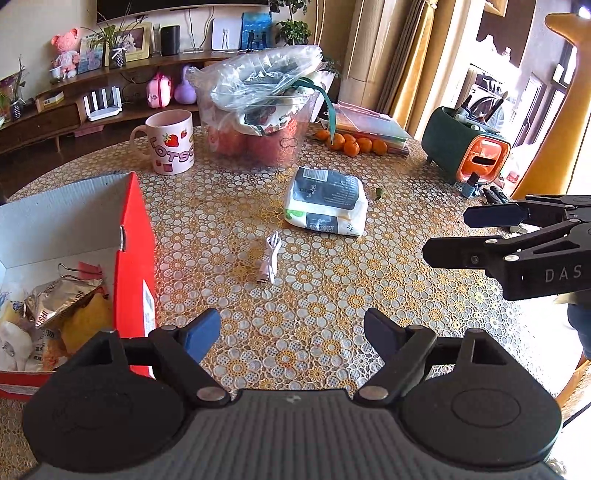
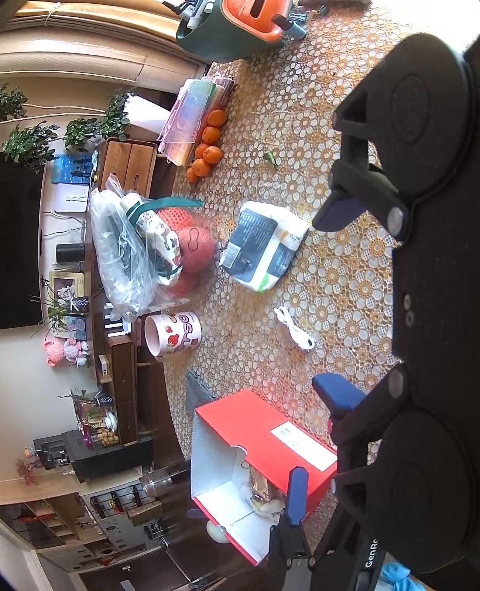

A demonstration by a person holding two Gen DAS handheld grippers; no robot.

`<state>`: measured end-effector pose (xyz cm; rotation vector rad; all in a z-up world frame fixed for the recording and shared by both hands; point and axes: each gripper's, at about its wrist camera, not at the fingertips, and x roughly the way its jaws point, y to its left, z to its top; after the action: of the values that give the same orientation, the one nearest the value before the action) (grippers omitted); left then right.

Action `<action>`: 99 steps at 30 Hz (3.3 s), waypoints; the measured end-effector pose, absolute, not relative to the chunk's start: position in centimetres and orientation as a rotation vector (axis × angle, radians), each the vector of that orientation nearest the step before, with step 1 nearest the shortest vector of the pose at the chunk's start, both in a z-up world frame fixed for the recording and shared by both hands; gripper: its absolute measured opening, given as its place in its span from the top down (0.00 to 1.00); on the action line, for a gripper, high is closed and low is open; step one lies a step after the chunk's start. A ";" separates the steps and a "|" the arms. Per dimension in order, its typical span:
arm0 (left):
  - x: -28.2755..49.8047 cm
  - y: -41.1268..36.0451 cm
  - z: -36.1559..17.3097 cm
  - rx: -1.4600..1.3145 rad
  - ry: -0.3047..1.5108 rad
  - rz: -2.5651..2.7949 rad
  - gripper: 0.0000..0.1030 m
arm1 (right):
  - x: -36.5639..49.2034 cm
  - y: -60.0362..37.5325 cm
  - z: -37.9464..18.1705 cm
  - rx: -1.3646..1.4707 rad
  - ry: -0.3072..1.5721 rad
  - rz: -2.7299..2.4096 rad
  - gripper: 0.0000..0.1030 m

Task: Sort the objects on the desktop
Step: 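Withdraw both open tools toward the white cable and grey-white packet, then grasp the grey-white packet with the right tool while the left tool grasps the white cable, then lift the packet and cable and carry both over the red box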

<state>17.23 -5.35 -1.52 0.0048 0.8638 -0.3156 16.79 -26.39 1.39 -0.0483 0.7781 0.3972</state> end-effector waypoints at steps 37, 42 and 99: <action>30.1 -8.8 -10.7 0.059 0.952 -0.293 0.03 | 35.6 -23.7 -8.0 -0.397 0.815 0.526 0.10; 30.4 -8.9 -11.4 0.068 0.962 -0.289 0.22 | 36.4 -23.0 -9.3 -0.406 0.827 0.537 0.10; 17.9 -4.4 -4.0 -0.021 0.857 -0.294 0.85 | 17.5 -23.2 -3.7 -0.104 0.935 0.372 0.84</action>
<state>17.90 -4.41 -4.05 -0.0206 0.8574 -0.2938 17.50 -23.17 -3.74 -0.1041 0.9348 0.3724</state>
